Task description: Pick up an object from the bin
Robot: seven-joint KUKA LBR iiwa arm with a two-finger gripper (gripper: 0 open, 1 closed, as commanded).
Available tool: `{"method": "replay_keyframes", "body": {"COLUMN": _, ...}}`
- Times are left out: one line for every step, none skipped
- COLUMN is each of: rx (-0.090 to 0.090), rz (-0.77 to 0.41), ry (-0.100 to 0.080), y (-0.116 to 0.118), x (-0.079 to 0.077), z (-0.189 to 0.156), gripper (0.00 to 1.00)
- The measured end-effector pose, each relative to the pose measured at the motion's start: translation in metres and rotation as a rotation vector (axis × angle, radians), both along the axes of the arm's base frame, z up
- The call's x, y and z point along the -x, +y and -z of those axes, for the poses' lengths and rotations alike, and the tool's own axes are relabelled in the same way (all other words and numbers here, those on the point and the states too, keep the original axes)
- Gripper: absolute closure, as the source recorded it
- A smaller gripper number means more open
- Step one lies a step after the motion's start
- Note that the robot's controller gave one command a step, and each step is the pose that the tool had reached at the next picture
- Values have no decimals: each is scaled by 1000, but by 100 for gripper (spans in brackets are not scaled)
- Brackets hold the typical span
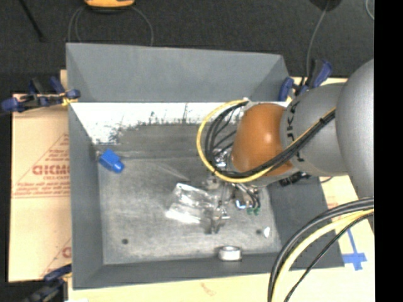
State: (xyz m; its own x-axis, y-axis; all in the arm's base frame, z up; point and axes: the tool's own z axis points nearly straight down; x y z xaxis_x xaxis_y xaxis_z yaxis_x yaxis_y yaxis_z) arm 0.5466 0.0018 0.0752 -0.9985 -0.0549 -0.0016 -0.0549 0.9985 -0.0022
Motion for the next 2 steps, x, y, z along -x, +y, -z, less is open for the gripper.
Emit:
{"method": "replay_keyframes", "body": {"rx": -5, "rz": -41, "ry": -8, "y": -43, "x": -18, "z": 1, "gripper": 0}}
{"method": "replay_keyframes", "body": {"rx": 1, "rz": -17, "ry": -14, "y": 14, "x": -12, "z": 0, "gripper": 0}}
